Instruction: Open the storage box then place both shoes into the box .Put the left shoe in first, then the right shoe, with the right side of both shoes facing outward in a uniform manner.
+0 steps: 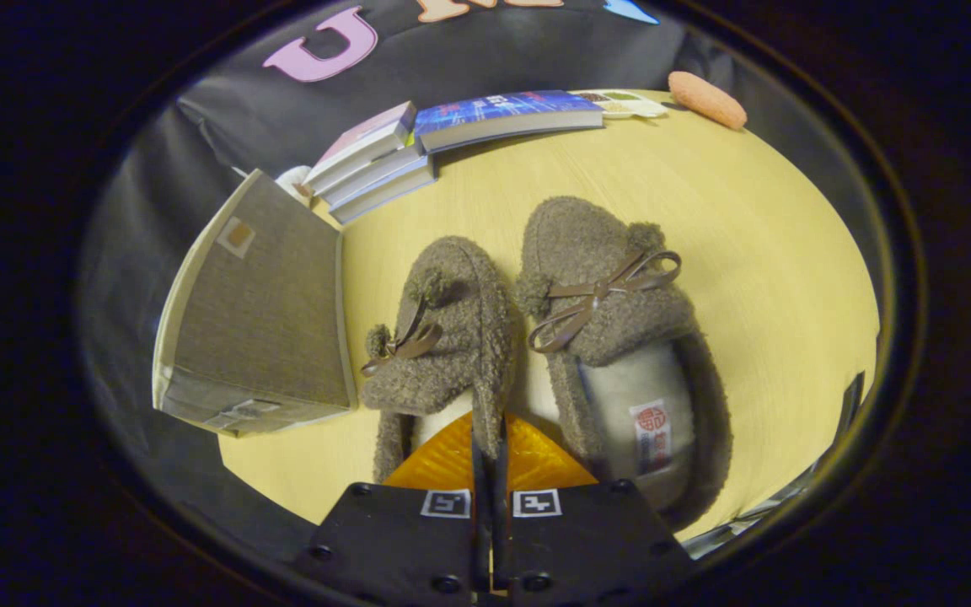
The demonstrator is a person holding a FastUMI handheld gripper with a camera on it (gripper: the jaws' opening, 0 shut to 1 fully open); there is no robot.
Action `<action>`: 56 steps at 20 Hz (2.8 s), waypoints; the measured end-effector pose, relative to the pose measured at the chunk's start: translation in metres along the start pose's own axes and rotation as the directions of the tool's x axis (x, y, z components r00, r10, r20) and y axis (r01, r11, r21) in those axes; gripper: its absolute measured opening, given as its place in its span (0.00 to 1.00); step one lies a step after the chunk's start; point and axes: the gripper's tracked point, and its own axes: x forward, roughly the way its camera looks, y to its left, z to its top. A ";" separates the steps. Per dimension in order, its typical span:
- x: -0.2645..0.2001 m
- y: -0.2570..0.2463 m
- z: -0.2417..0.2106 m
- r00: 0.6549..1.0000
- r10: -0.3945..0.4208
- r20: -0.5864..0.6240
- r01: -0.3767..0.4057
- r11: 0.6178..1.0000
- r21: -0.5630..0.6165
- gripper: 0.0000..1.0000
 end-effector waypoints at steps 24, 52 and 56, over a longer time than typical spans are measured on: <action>-0.118 0.091 0.124 0.947 0.238 0.218 -0.245 0.970 0.006 0.04; -0.016 0.282 0.084 0.939 0.340 -0.046 -0.343 0.935 -0.093 0.04; 0.001 0.282 0.066 0.954 0.287 -0.087 -0.296 0.950 -0.104 0.04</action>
